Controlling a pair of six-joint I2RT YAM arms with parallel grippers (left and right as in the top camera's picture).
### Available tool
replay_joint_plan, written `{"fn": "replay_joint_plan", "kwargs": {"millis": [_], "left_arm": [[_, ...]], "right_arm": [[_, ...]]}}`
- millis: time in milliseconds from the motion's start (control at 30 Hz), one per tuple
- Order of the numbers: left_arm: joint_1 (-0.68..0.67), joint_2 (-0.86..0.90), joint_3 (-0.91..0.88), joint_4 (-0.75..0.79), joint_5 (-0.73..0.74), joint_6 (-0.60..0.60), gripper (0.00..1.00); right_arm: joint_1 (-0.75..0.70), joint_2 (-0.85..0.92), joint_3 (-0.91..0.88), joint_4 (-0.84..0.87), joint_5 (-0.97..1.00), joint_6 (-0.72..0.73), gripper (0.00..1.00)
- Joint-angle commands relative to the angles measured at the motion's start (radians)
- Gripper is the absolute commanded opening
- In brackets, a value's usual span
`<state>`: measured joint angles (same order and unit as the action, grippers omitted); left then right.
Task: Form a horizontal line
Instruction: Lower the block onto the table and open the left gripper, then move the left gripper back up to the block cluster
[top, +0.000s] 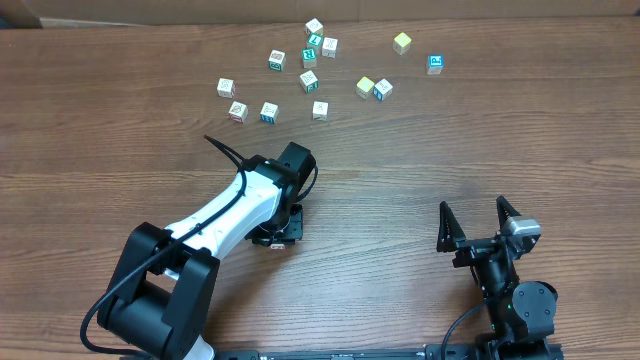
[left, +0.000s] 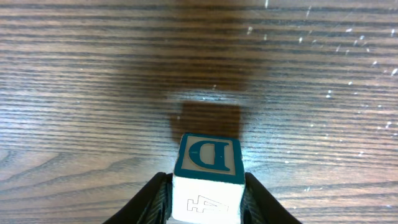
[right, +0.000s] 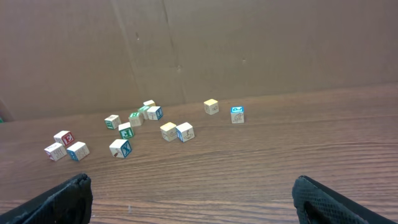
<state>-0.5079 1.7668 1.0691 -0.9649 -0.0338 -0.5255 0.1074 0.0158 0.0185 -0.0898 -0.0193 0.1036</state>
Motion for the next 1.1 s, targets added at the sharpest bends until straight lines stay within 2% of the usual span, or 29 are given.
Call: {"fn": "replay_joint_plan", "kwargs": {"millis": [0, 200, 400, 600, 800, 900, 1067], "left_arm": [[0.003, -0.013, 0.013, -0.005, 0.02, -0.036, 0.3], [0.004, -0.013, 0.013, -0.014, 0.028, -0.085, 0.29], [0.004, -0.013, 0.013, -0.014, 0.034, -0.085, 0.31], [0.004, -0.013, 0.013, -0.014, 0.034, -0.084, 0.46], [0.005, -0.013, 0.015, -0.015, 0.034, -0.08, 0.5], [0.008, -0.013, 0.031, -0.032, 0.024, -0.079, 0.47], [0.043, -0.013, 0.122, -0.078, 0.023, -0.024, 0.47]], "right_arm": [[0.003, -0.005, -0.01, 0.005, 0.002, -0.007, 1.0], [0.003, -0.005, -0.01, 0.005, 0.002, -0.007, 1.0], [0.003, -0.005, -0.01, 0.005, 0.002, -0.007, 1.0], [0.003, -0.005, -0.01, 0.005, 0.002, -0.007, 1.0], [0.003, -0.005, -0.01, 0.005, 0.002, -0.007, 1.0], [0.003, -0.005, -0.01, 0.005, 0.002, -0.007, 1.0], [0.003, -0.005, -0.01, 0.005, 0.002, -0.007, 1.0]]}}
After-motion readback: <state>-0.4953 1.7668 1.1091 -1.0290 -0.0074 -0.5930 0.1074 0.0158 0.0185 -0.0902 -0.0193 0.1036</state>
